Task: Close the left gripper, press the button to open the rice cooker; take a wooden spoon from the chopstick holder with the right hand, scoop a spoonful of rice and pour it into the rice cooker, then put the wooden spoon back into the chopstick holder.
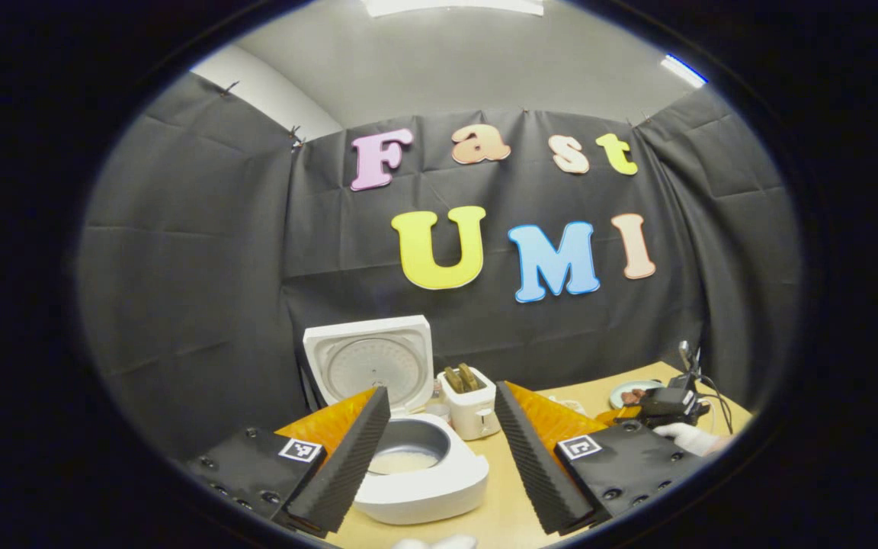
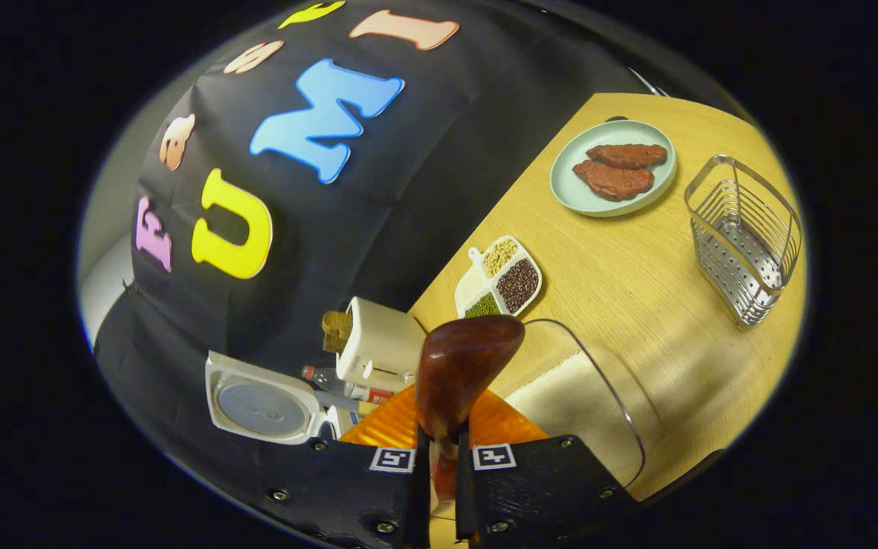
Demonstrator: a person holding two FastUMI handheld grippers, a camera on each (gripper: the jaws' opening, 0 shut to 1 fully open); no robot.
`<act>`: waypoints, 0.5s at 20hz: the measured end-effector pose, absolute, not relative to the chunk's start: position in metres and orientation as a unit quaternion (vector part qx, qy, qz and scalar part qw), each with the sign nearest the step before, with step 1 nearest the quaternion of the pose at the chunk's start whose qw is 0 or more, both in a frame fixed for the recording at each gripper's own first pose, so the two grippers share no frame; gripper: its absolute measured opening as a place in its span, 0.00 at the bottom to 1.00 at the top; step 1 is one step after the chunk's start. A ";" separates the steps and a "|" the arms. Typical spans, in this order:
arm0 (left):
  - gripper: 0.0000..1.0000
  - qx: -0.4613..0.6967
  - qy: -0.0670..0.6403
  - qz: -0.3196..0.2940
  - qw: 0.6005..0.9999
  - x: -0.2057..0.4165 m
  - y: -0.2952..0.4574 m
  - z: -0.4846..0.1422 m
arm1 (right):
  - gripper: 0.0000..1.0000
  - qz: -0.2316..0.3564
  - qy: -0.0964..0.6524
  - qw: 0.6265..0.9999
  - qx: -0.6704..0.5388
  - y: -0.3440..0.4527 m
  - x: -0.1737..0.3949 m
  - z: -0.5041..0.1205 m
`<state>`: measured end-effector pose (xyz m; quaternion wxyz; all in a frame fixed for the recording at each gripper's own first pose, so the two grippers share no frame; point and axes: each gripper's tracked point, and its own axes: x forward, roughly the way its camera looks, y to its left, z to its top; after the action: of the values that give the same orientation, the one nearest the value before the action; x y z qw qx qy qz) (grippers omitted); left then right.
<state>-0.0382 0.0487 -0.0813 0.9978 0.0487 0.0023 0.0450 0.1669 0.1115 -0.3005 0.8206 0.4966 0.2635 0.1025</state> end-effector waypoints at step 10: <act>0.97 0.052 0.002 0.035 0.998 -0.036 0.038 -0.078 | 0.13 0.084 0.236 0.780 0.574 0.078 0.164 -0.299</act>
<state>-0.0361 0.0376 -0.0778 0.9980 0.0523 0.0018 0.0350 0.1640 0.0783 -0.2990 0.7798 0.5739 0.2357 0.0842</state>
